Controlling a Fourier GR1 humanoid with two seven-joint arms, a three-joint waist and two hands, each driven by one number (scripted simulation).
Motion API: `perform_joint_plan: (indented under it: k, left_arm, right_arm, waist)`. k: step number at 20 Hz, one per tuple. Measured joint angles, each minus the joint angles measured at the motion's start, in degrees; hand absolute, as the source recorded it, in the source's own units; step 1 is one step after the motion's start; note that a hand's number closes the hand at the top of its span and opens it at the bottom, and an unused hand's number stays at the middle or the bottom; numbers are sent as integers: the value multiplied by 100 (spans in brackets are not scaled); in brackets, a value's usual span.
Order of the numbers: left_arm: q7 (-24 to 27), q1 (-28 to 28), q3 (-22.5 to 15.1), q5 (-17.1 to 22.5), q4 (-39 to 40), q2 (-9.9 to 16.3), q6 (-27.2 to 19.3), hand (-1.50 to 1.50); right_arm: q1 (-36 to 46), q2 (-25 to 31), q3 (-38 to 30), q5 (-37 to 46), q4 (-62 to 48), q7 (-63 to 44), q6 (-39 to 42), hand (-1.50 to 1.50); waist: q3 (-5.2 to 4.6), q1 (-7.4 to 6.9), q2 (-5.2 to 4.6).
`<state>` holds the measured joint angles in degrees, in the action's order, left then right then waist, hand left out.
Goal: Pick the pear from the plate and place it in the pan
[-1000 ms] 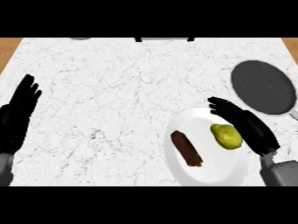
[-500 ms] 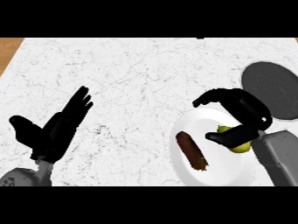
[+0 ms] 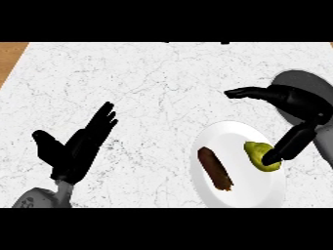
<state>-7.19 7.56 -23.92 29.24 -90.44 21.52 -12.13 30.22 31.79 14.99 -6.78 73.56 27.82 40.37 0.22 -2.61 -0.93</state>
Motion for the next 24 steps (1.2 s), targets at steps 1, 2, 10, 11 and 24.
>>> perform_joint_plan:
  k: [1, 2, 10, 11, 24]
  left_arm:
    - [6, -14, 5, 9, 14, 3, 21, 0]
    - [15, -28, -31, -6, 15, -21, 26, 0]
    - [47, 14, -3, -53, 137, -106, 35, 0]
    - [67, 3, 25, -49, 181, -97, 61, 0]
    - [190, -193, 332, -177, 366, -243, 322, 0]
  right_arm:
    - [99, 182, 138, 272, 131, 13, -27, -150]
    - [195, 339, 306, 570, 279, 26, -75, -150]
    - [581, 1357, 1839, 2698, 1023, 521, -608, -150]
    - [597, 1503, 2011, 2909, 1097, 604, -674, -150]
    - [331, 1919, 2926, 4473, 1112, 1094, -1309, -150]
  waist:
    - [-2, -7, 8]
    - [-3, -13, 19]
    - [-13, 49, 44]
    - [-15, 72, 49]
    - [-22, 218, 87]
